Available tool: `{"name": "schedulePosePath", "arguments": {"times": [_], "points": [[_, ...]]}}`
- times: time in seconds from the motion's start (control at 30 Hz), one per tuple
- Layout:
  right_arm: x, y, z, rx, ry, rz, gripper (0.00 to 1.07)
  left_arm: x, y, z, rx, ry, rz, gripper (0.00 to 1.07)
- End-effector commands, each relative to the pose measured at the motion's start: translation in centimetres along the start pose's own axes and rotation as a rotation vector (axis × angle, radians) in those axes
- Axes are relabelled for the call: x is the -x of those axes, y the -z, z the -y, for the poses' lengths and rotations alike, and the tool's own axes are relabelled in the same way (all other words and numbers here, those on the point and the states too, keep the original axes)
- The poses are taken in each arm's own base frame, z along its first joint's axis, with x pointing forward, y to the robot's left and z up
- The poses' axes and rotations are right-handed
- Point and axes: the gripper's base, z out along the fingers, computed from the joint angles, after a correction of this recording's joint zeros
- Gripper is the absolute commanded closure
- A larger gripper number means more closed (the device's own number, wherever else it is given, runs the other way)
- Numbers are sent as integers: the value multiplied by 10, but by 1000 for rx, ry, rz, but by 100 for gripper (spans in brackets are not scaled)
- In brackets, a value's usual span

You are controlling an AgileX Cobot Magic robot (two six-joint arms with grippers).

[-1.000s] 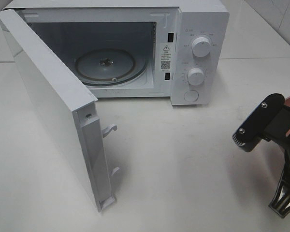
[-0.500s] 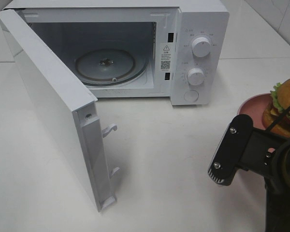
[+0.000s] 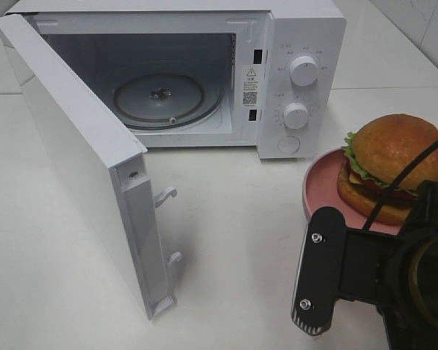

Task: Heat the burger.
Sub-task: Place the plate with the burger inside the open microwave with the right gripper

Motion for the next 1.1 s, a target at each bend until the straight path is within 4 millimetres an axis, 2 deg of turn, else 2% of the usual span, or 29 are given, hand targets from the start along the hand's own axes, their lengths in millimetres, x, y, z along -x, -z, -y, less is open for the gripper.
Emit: {"name": "schedulePosePath", "arguments": {"times": [0.03,0.4,0.47,0.63,0.93,1.1], "points": [[3,2,5,-65,115,57,107,1,0,1,-4,4,13,9],[10,2,6,-84,244,122,107,1,0,1,-4,4,13,9],[14,3,6,-103,346,160,107,1,0,1,-4,4,13,9],[16,4,11,-164,441,176,107,1,0,1,-4,4,13,9],[23,5,9,-164,446,254,107,1,0,1,-4,4,13,9],[26,5,9,-162,532,282,107,1,0,1,-4,4,13,9]]}}
